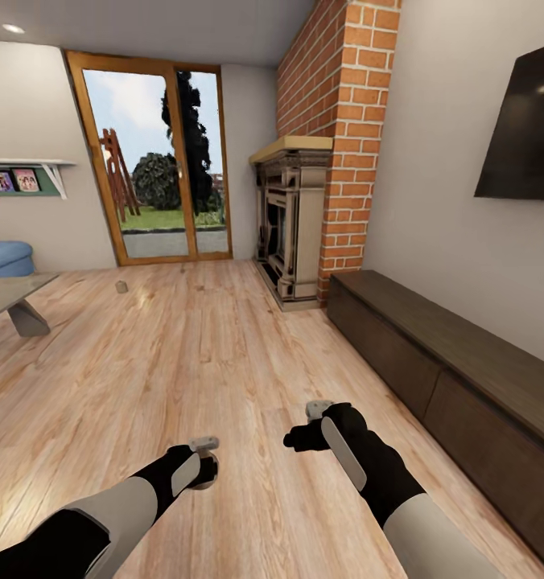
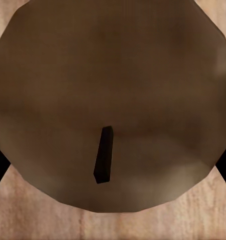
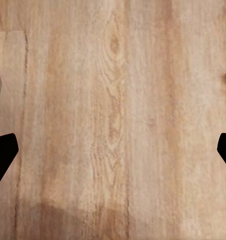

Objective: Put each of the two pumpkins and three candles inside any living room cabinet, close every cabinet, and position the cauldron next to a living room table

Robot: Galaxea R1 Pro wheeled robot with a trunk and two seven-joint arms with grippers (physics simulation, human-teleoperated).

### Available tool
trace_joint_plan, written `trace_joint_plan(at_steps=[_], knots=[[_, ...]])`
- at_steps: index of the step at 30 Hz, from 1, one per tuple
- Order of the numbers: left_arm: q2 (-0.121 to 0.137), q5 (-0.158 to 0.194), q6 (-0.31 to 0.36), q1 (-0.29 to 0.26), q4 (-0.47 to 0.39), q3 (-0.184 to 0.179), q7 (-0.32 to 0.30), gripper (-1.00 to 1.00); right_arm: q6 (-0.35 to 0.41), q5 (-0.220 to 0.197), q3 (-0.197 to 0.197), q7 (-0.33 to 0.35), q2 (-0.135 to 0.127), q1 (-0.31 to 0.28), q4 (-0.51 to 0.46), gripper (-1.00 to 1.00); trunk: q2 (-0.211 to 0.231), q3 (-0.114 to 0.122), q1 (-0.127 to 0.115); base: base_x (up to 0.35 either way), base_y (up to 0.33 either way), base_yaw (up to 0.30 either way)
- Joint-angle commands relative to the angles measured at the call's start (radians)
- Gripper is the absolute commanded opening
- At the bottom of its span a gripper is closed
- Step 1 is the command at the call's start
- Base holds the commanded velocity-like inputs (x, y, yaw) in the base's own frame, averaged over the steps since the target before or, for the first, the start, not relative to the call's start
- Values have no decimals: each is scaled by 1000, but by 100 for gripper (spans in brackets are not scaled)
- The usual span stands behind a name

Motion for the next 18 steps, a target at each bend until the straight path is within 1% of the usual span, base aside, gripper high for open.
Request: trace_joint_plan(at_steps=[1,5,7,11,18], knots=[[0,11,4,0,-2,-8,7,-100,2,-10,2,-10,0,-1,5,100,0,-1,0,0,0,0],[0,11,4,0,-2,-8,7,-100,2,-10,2,-10,0,-1,14,100,0,-1,0,0,0,-15],[0,11,4,0,-2,-7,7,-100,2,-10,2,-10,0,-1,17,100,0,-1,0,0,116,-207],[0,11,4,0,-2,-7,7,-100,1,-10,2,-10,0,-1,25,100,0,-1,0,0,248,-273],[0,11,4,0,-2,-6,7,-100,1,-10,2,-10,0,-1,26,100,0,0,0,0,300,-293]])
